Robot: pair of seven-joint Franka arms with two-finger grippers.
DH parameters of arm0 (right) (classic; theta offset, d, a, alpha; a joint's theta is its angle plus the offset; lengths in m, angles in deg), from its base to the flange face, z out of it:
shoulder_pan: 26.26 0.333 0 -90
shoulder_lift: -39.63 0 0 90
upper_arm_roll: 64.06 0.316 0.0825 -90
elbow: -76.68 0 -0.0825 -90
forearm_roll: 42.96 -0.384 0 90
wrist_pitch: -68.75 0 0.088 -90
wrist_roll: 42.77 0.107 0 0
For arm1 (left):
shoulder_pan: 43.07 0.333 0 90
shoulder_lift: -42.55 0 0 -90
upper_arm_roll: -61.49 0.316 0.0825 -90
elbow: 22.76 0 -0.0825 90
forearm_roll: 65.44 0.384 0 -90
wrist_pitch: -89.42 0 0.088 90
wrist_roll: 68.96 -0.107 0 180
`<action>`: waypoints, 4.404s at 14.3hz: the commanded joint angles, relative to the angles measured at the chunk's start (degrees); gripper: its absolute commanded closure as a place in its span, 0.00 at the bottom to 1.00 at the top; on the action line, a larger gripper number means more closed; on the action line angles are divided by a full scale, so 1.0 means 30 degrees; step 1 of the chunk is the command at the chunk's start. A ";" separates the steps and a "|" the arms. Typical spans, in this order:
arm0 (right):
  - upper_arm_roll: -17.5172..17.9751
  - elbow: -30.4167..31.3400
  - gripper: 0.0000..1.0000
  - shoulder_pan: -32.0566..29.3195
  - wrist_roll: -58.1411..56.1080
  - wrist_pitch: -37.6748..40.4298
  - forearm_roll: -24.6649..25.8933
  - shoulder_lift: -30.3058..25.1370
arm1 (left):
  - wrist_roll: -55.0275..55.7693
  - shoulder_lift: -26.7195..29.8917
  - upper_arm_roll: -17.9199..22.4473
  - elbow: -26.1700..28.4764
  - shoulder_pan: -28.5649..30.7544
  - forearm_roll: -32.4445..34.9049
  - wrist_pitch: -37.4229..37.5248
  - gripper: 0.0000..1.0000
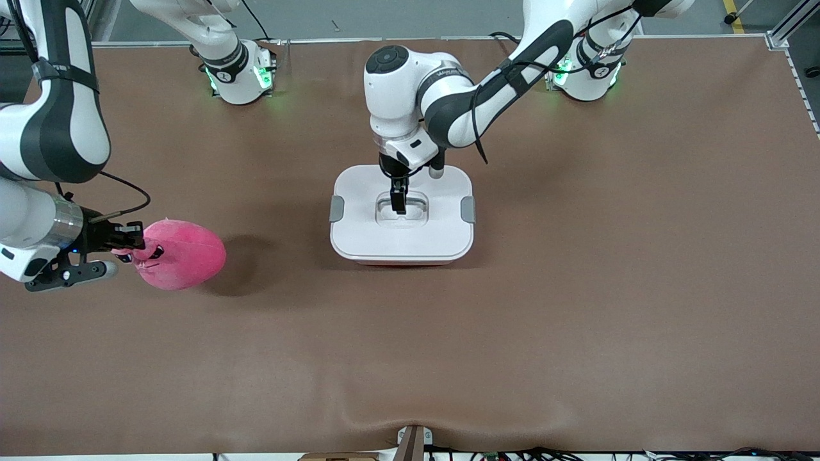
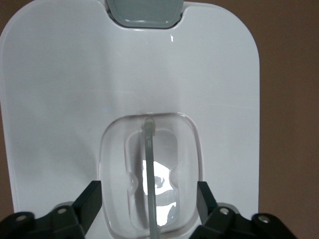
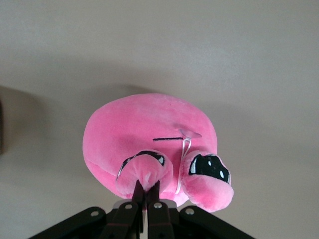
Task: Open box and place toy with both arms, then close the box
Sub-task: 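Grip the clear lid handle with the left gripper, then lift the white lid off the tub with the left gripper, then carry the pink plush over the pink tub with the right gripper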
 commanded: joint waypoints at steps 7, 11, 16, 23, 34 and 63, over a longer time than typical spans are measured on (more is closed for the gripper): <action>0.0204 -0.0689 1.00 0.0065 -0.0338 0.2092 -0.0372 -0.0816 | 0.5432 -0.0755 0.0044 -0.0875 -0.0434 0.1273 0.0072 0.72; 0.0234 -0.0864 1.00 0.0182 -0.1012 0.2384 -0.0402 -0.0816 | 0.5228 -0.0668 0.0044 -0.0875 -0.0347 0.1303 0.0072 1.00; 0.0234 -0.1099 1.00 0.0884 -0.0867 0.3264 -0.0431 -0.0816 | 0.4759 -0.0347 0.0044 -0.0875 -0.0229 0.1420 0.0072 1.00; 0.0175 -0.1802 1.00 0.1442 -0.1070 0.3293 -0.0226 -0.0641 | 0.3678 0.1585 -0.0629 -0.0758 -0.0054 0.0807 0.1973 1.00; 0.0233 -0.1861 1.00 0.2497 -0.3326 0.3703 -0.0343 -0.0729 | -0.9436 0.7268 -0.0659 -0.0758 0.5973 -0.8883 0.4873 1.00; 0.0263 -0.2594 1.00 1.3598 -1.2289 0.0686 -0.0285 -0.0641 | -3.4674 0.7653 -0.0513 -0.0641 1.8579 -1.4254 1.1937 1.00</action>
